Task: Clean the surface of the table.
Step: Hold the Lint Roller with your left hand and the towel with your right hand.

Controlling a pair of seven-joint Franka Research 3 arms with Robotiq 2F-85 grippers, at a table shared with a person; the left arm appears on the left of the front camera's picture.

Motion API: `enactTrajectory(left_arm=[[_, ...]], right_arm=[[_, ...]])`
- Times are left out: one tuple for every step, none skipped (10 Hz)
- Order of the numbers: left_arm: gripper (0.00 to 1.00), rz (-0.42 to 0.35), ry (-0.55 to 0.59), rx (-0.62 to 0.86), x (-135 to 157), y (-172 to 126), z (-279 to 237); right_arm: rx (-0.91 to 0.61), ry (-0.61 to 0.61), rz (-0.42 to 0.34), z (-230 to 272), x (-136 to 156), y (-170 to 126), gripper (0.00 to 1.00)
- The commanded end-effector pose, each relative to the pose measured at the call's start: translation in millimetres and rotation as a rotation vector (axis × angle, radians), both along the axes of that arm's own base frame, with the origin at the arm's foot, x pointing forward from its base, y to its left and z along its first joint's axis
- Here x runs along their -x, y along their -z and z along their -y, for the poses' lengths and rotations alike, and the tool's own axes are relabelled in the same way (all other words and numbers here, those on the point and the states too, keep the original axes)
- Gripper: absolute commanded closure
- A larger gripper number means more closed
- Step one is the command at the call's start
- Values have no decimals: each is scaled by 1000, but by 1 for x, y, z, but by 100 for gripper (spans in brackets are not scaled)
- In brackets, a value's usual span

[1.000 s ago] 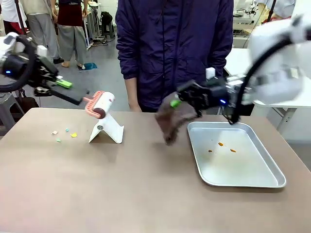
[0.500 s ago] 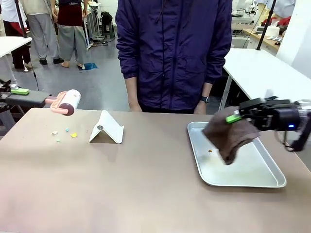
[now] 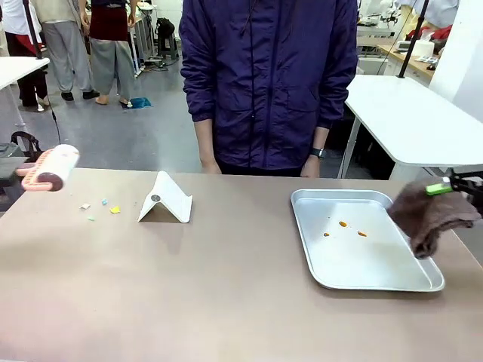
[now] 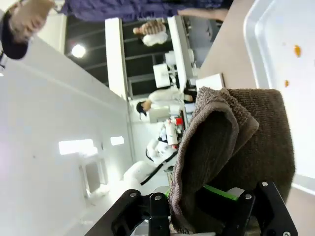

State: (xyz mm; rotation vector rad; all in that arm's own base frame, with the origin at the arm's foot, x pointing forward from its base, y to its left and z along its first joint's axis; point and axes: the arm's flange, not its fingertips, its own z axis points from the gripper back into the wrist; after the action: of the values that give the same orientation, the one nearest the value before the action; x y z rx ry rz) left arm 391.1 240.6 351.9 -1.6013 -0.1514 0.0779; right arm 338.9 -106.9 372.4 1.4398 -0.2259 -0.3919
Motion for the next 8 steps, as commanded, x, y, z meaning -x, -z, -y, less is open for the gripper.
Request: enactTrajectory(left_arm=[[100, -13, 55, -51, -5, 14, -35], [100, -38, 82, -66, -3, 23, -46], [100, -112, 61, -54, -7, 28, -51], [100, -147, 45, -26, -13, 28, -50], [100, -76, 43, -59, -1, 29, -46], [100, -76, 43, -59, -1, 29, -46], [100, -76, 43, -59, -1, 29, -46], [100, -76, 43, -59, -1, 29, -46]], right_arm=[[-35, 40, -24, -4, 42, 19, 100], [-55, 71, -17, 0, 45, 22, 100], [-60, 88, -7, 0, 44, 23, 100], [-45, 85, 16, -5, 42, 22, 100], [-43, 78, -49, 31, 12, 21, 100], [-43, 78, -49, 31, 12, 21, 100], [-43, 78, -49, 31, 12, 21, 100], [-43, 78, -49, 31, 12, 21, 100]])
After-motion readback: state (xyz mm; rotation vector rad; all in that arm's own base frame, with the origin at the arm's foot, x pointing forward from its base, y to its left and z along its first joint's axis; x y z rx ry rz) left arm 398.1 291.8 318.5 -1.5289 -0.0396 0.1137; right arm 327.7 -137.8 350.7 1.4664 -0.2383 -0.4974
